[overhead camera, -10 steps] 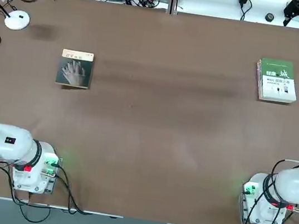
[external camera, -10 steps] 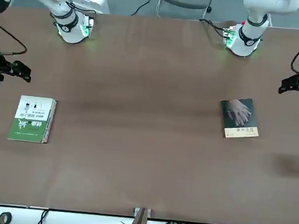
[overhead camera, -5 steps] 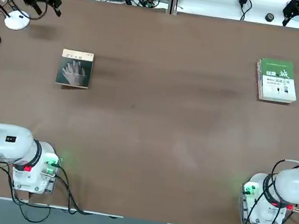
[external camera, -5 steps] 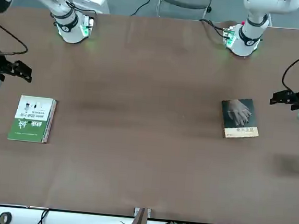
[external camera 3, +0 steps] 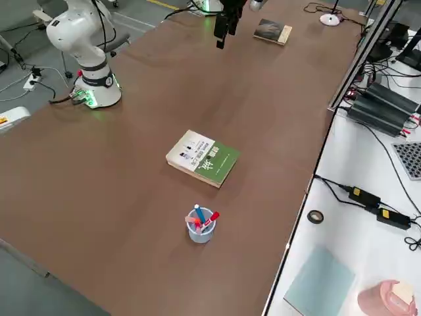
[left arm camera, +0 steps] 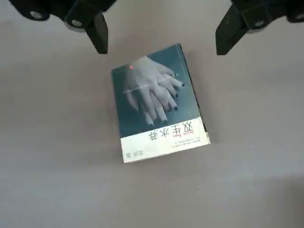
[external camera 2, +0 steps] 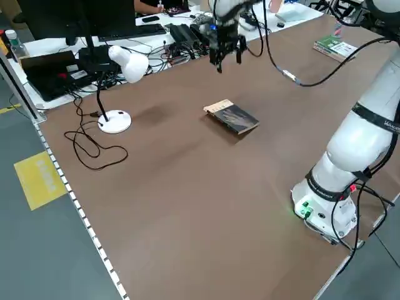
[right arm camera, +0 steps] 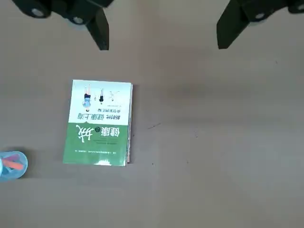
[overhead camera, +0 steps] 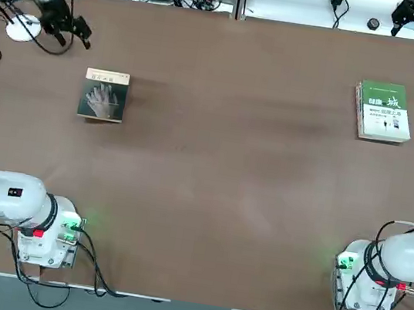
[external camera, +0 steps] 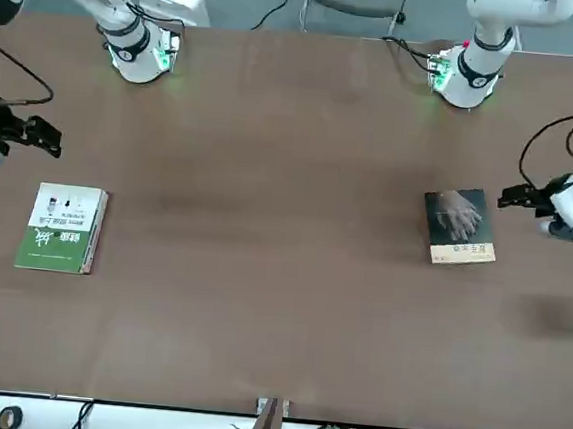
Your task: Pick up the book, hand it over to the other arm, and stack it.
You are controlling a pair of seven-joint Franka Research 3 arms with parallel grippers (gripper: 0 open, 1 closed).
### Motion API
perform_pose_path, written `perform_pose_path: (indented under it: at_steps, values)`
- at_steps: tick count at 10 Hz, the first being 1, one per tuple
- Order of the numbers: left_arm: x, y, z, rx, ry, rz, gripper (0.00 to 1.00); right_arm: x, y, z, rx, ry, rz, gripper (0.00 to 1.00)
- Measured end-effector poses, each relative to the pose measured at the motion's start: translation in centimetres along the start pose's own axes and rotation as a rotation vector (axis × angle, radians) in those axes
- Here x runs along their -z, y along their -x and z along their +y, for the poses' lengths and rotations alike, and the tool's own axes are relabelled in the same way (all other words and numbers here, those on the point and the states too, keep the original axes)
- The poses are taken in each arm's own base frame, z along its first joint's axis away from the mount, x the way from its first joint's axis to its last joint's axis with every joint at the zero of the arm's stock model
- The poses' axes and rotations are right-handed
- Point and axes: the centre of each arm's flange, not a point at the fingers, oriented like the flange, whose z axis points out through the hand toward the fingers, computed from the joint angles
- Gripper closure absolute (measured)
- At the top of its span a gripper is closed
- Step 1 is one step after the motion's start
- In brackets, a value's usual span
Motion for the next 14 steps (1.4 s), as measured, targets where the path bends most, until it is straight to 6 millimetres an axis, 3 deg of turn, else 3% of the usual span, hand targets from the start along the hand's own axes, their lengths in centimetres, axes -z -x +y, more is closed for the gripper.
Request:
perform_pose_path:
  at_steps: [8,14]
  values:
    - [-8.3,1.4,-8.3,-0.110,0.108,-0.027,0.00,-0.1,0.1,0.0,0.001,0.001,-0.009,0.00]
    - [-13.0,1.5,-10.8,-0.140,0.223,-0.026,0.00,-0.1,0.1,-0.1,0.002,0.001,-0.011,0.00]
